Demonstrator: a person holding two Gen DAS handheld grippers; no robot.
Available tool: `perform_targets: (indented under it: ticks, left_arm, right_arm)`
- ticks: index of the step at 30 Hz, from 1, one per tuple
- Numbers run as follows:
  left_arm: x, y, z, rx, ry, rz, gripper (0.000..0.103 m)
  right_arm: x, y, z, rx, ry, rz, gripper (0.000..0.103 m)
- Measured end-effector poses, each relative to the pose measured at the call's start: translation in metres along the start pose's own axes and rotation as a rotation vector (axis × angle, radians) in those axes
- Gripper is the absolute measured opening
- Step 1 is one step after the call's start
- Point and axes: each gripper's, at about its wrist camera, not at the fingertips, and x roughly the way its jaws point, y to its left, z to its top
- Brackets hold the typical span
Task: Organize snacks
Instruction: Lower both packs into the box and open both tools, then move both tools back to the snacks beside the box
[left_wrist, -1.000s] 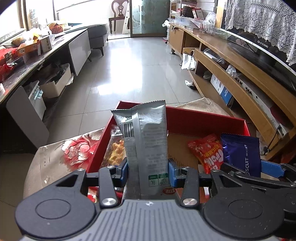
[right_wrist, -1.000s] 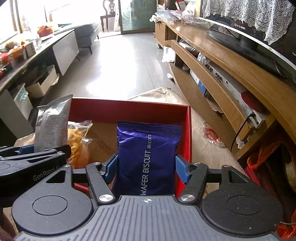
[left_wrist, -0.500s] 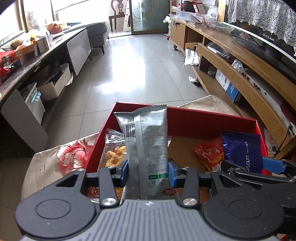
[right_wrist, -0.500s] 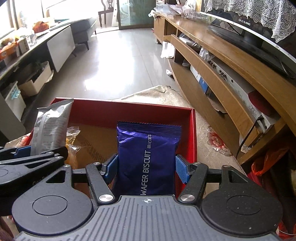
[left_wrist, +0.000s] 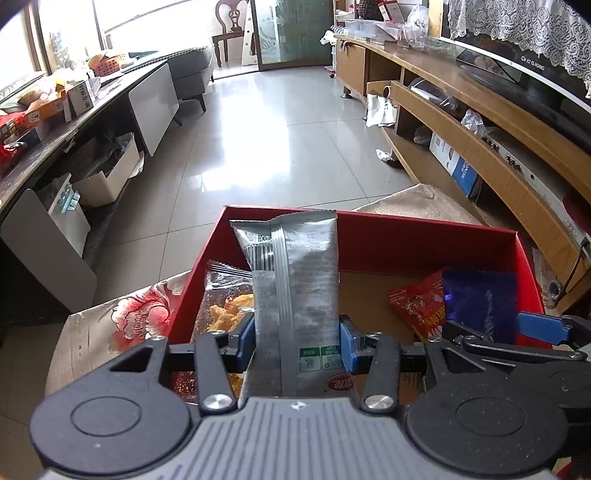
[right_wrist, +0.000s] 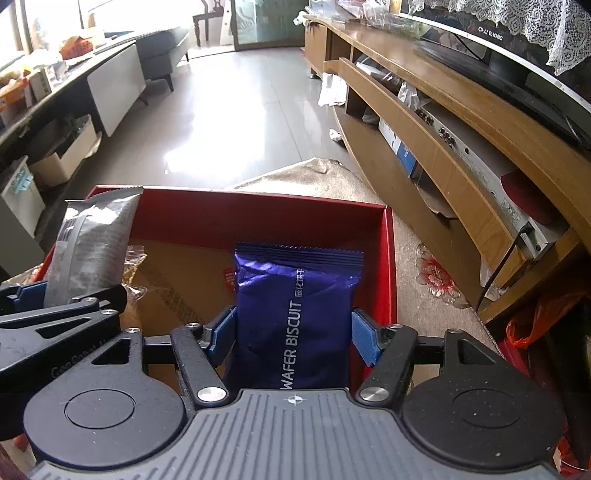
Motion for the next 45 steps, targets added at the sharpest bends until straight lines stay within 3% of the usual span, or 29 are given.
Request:
perform_targets:
  ticks: [17, 27, 36, 45]
  left_arm:
    - [-0.013, 0.0, 0.005, -0.006, -0.033, -0.025, 0.051]
    - [-0.034, 0.011, 0.008, -0.037, -0.08, -0.036, 0.066]
    - [-0.039, 0.015, 0.012, -0.036, -0.099, -0.022, 0.068]
    - [-0.045, 0.05, 0.001, -0.098, -0.062, -0.017, 0.069]
  right_arm:
    - [-0.009, -0.01, 0.0, 0.037, -0.023, -0.01, 0.076]
    - [-0.028, -0.008, -0.002, 0.041, -0.057, 0.004, 0.082]
    - [-0.033, -0.003, 0.0, 0.024, -0.084, 0.001, 0.082]
    - [-0.047, 0.009, -0.009, -0.002, -0.097, 0.018, 0.082]
